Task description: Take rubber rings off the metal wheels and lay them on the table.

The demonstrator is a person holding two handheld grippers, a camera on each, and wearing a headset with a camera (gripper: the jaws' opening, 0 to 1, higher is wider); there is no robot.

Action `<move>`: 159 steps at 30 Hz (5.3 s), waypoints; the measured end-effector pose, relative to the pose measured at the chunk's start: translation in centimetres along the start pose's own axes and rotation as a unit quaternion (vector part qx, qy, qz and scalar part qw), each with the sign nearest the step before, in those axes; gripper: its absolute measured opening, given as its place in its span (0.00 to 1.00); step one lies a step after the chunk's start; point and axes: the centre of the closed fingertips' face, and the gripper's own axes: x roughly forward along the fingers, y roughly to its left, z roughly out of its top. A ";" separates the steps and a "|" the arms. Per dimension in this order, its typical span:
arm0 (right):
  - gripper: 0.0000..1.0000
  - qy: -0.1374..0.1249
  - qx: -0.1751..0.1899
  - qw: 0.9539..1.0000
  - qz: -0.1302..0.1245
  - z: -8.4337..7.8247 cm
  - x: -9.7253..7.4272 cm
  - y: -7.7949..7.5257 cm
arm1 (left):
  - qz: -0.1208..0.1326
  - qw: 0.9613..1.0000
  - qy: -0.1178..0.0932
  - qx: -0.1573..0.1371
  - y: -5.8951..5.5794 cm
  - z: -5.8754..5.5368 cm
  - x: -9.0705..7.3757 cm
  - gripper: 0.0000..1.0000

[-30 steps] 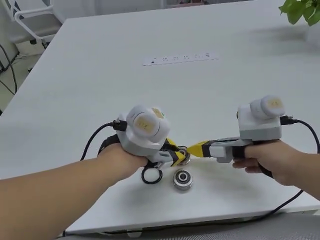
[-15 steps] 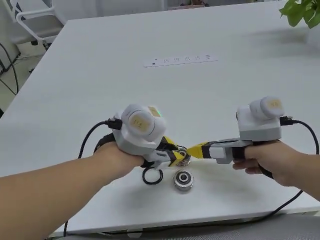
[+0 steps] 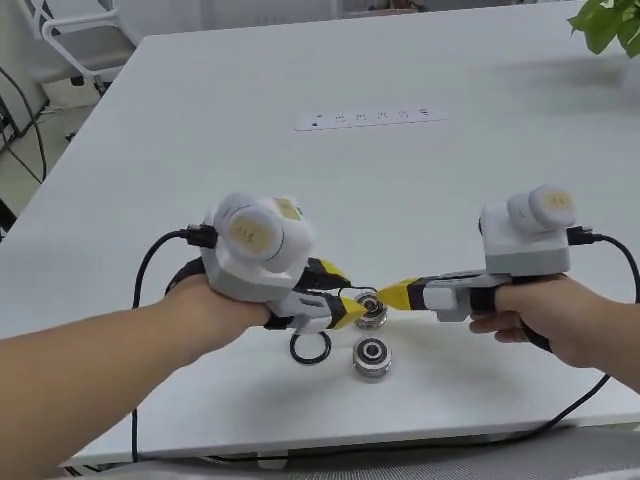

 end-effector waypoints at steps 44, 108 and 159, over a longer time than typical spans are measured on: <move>0.00 0.085 -0.067 0.994 0.011 -0.4 4.2 3.1 | 0.026 0.998 -0.022 -0.045 -0.9 -3.7 -8.1 0.51; 0.21 0.087 -0.126 0.988 -0.015 1.4 3.8 4.9 | 0.049 0.995 -0.037 -0.084 -0.8 -3.5 -10.1 0.54; 0.77 -0.006 -0.202 0.973 -0.111 -0.7 -11.6 5.6 | 0.098 0.985 -0.086 -0.116 -3.0 -2.3 -14.0 0.70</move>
